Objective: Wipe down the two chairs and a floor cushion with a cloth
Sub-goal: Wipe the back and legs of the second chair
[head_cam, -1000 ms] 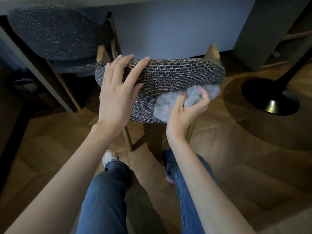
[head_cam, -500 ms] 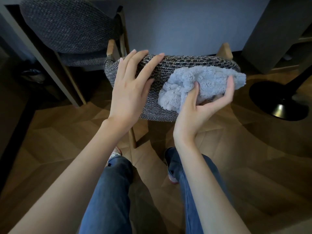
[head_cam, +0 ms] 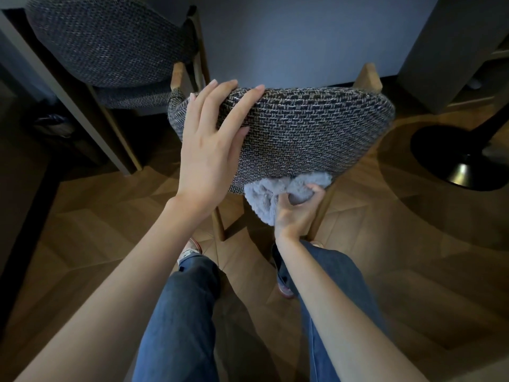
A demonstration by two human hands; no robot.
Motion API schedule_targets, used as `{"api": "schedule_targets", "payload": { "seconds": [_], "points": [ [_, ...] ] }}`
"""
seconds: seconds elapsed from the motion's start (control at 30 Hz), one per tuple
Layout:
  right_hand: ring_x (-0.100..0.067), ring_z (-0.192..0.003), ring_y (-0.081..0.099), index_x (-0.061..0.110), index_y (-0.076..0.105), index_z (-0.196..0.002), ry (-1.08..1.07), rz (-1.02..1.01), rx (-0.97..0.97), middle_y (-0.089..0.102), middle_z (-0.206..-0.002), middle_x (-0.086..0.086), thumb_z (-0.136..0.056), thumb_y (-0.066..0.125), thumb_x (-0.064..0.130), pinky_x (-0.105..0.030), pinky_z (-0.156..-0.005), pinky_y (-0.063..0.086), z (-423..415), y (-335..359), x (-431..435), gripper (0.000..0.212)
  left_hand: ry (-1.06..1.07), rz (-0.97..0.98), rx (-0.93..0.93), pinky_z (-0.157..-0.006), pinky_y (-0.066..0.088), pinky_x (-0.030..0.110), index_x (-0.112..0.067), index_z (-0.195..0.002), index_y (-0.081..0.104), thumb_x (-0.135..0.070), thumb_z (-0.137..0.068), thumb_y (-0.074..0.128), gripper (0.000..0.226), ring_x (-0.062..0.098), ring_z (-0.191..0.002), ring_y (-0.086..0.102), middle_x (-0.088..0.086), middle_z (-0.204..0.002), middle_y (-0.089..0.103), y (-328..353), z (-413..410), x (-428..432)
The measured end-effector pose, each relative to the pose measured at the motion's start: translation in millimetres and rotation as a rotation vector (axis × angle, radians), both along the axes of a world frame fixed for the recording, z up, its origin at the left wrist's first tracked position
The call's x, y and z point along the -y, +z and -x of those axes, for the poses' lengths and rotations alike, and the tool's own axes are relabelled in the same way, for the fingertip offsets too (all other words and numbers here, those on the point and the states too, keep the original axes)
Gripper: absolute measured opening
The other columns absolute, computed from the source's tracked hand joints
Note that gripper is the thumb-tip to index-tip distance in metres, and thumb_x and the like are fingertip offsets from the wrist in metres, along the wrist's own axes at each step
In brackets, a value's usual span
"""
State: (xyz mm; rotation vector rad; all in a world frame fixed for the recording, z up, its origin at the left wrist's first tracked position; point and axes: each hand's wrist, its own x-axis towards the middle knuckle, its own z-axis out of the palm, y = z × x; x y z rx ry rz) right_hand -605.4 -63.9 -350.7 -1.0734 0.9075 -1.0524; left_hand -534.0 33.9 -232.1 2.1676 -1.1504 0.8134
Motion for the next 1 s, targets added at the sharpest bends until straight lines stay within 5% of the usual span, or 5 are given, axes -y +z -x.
{"api": "schedule_targets", "payload": {
  "seconds": [0.07,0.3,0.57,0.77,1.0],
  "points": [
    [-0.017,-0.101,0.054,0.007,0.047,-0.109,-0.014,-0.070,-0.019,0.051,-0.100,0.006,-0.079,0.060,-0.017,-0.020,-0.084,0.046,6.4,4.7,-2.0,0.040,-0.005,-0.009,0.000,-0.115,0.024,0.049,-0.018,-0.142,0.044,-0.009,-0.100,0.046,0.043,0.033,-0.136,0.035,0.015,-0.139,0.045,1.5,0.2,-0.7],
    [0.005,-0.103,0.052,0.008,0.047,-0.103,-0.133,0.691,0.212,0.049,-0.106,0.014,-0.072,0.065,-0.010,-0.015,-0.088,0.044,21.1,114.6,-17.8,0.040,-0.020,0.002,-0.048,-0.111,0.027,0.053,-0.015,-0.140,0.047,-0.011,-0.098,0.048,0.042,0.034,-0.136,0.034,0.016,-0.139,0.046,2.9,1.6,-1.2],
    [-0.021,-0.090,0.059,0.010,0.053,-0.090,-0.118,0.542,-0.001,0.060,-0.094,-0.007,-0.066,0.072,-0.007,-0.032,-0.083,0.050,1.3,61.9,-18.9,0.035,-0.022,-0.027,-0.034,-0.113,0.026,0.050,-0.019,-0.143,0.043,-0.001,-0.097,0.046,0.049,0.032,-0.137,0.032,0.012,-0.142,0.044,3.2,-0.5,-7.7],
    [-0.019,-0.077,0.049,0.007,0.051,-0.087,0.155,-0.156,-0.091,0.049,-0.076,0.002,-0.070,0.067,-0.011,-0.023,-0.071,0.044,-4.6,-9.4,-1.9,0.029,-0.001,-0.025,0.004,-0.111,0.030,0.049,-0.019,-0.142,0.045,-0.002,-0.097,0.050,0.049,0.032,-0.135,0.037,0.012,-0.140,0.046,2.0,-2.0,-8.3],
    [0.003,-0.077,0.051,0.012,0.052,-0.086,0.030,0.408,-0.063,0.054,-0.082,0.015,-0.067,0.071,-0.007,-0.014,-0.073,0.043,26.2,42.4,-31.7,0.033,-0.023,-0.044,-0.026,-0.112,0.028,0.049,-0.019,-0.142,0.044,-0.003,-0.097,0.049,0.048,0.031,-0.137,0.034,0.011,-0.142,0.045,3.7,-2.6,-10.4]
  ]
}}
